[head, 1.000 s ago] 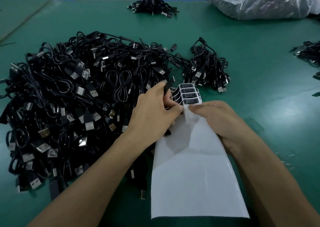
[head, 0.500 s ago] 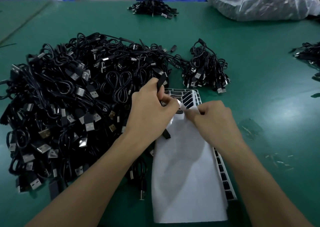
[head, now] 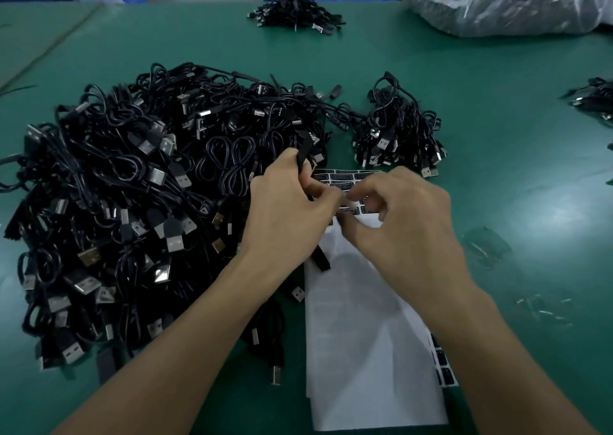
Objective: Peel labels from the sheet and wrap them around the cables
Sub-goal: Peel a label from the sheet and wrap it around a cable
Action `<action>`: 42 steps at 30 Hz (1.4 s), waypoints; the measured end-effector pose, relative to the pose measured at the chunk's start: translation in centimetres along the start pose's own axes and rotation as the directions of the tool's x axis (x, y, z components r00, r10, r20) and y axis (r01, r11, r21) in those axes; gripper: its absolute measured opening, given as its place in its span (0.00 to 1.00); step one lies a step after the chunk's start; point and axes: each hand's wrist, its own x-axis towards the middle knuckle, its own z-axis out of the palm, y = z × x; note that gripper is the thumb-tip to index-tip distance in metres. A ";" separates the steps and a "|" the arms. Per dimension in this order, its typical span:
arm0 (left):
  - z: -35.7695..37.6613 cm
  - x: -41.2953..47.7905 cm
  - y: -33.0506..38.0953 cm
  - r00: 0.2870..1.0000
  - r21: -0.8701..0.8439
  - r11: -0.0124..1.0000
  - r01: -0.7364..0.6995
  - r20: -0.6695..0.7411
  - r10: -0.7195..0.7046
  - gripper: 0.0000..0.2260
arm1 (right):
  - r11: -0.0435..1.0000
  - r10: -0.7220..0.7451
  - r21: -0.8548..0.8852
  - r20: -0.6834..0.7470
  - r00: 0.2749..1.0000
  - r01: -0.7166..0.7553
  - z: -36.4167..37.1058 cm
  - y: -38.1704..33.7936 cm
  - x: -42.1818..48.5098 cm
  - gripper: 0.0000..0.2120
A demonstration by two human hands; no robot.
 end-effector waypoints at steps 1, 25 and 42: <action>0.0 0.1 -0.1 1.000 0.010 1.000 0.001 0.002 -0.001 0.18 | 1.000 0.024 -0.014 0.004 1.000 -0.024 0.4 -0.2 -0.1 0.08; -2.0 0.2 1.0 0.984 -0.224 0.965 0.133 0.143 -0.102 0.13 | 0.164 0.464 0.805 0.447 0.765 -0.570 -0.5 -0.3 1.2 0.11; -2.1 -1.7 0.6 0.938 -0.370 0.875 0.312 0.265 -0.223 0.07 | 0.033 0.338 0.860 0.469 0.816 -0.508 -0.4 -1.1 0.9 0.03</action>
